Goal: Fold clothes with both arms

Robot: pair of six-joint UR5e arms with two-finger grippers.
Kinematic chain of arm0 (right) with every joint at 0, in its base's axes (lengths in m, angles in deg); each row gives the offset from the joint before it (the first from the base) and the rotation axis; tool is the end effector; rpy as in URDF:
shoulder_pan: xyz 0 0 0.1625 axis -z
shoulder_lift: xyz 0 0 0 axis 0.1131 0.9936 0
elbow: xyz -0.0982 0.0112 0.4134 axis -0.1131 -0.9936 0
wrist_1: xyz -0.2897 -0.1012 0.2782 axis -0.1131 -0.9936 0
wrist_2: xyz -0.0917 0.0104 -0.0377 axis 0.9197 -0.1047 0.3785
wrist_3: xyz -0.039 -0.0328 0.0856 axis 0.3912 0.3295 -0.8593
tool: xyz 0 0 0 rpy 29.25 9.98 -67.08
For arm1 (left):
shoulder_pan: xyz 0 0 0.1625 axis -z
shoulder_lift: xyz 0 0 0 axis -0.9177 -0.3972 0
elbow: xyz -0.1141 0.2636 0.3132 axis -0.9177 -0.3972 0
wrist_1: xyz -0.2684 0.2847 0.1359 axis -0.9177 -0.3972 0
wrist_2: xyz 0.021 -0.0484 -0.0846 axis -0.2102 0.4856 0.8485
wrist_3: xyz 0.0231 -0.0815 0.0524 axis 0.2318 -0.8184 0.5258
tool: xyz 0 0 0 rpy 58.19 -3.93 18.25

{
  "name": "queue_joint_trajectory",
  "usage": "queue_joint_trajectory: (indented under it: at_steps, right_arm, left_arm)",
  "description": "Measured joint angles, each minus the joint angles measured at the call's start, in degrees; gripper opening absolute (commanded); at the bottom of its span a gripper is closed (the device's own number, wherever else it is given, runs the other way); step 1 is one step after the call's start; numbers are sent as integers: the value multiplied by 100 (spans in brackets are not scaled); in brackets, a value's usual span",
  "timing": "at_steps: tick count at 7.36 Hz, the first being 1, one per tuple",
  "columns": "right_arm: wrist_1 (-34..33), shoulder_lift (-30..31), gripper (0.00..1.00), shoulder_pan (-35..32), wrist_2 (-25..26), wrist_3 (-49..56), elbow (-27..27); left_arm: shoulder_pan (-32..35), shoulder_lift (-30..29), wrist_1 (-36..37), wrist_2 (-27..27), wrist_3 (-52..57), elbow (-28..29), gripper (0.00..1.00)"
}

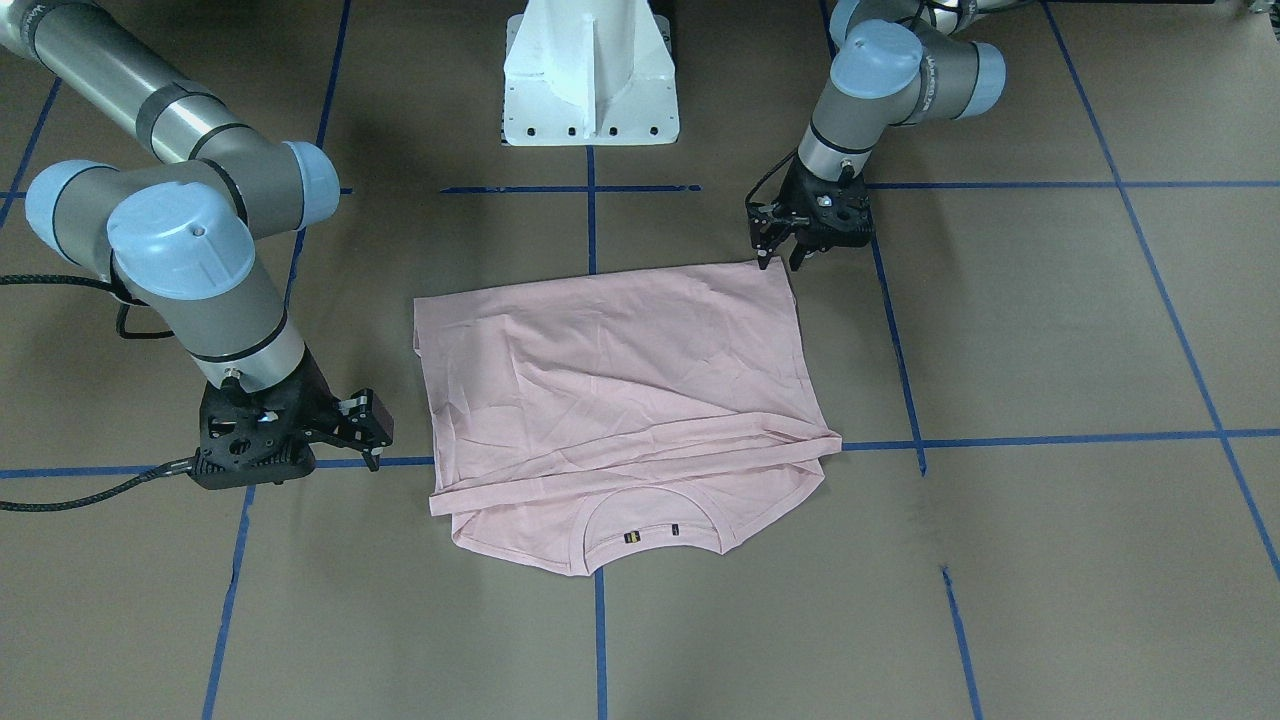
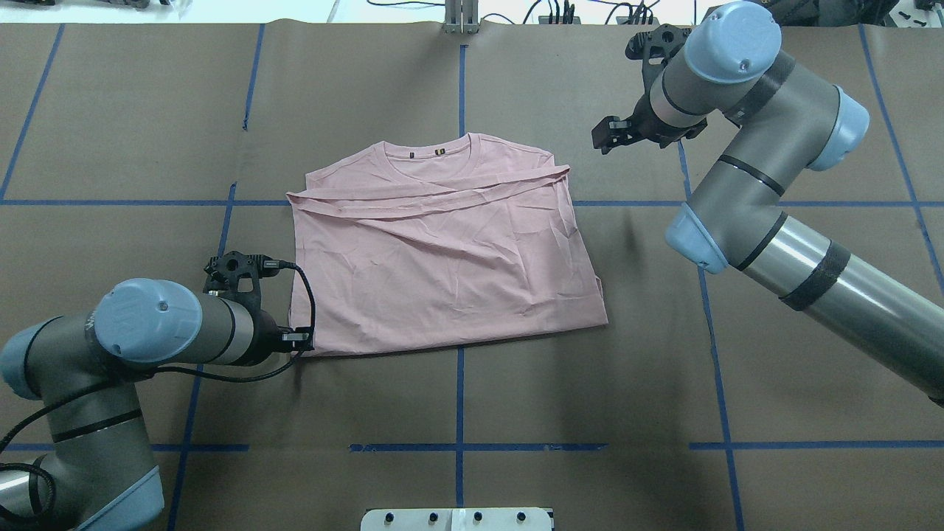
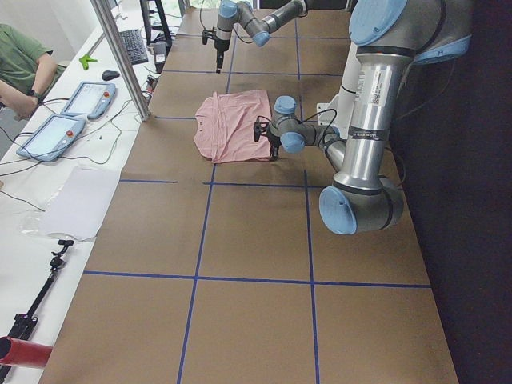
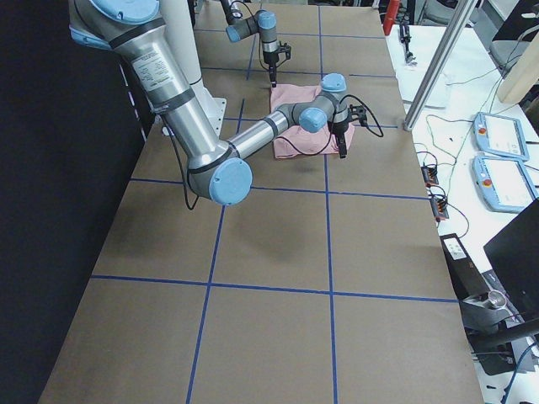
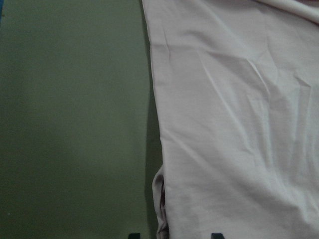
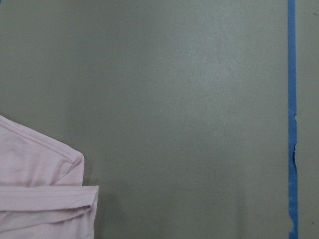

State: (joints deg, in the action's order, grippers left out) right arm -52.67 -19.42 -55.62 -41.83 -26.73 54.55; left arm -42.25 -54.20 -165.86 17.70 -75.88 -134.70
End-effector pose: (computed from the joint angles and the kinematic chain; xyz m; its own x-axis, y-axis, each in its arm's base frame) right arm -0.3904 -0.6027 0.3299 0.7226 -0.1034 0.6835 -0.1110 0.9586 0.2624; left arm 0.4692 -0.3372 0.3671 0.5994 0.0026 -0.8005 0.1140 0.9895 0.0886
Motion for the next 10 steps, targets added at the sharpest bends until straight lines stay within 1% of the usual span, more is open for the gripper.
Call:
queue_joint_trajectory:
  at_steps: [1, 2, 3, 7, 8, 9, 10]
  right_arm:
    - [0, -1, 100, 0, -2, 1, -2]
    - [0, -5, 100, 0, -2, 1, -4]
    - [0, -8, 100, 0, -2, 4, -4]
    - [-7, -9, 100, 0, -1, 6, -13]
    - [-8, -9, 100, 0, 1, 8, -18]
    - [-9, -9, 100, 3, 1, 12, -23]
    - [-7, -9, 100, 6, 4, 12, -27]
  left_arm:
    - [-32, -21, -1, 0, -2, 19, 29]
    - [-49, -46, -1, 0, 0, 56, 10]
    - [-57, -73, -1, 0, 4, 90, 0]
    - [16, -66, 17, -15, 152, 51, 0]
    - [208, -54, 30, -25, 465, 75, 0]
    - [585, -54, 45, -23, 980, 171, 0]
    - [1052, -87, 43, -13, 1532, 396, 0]
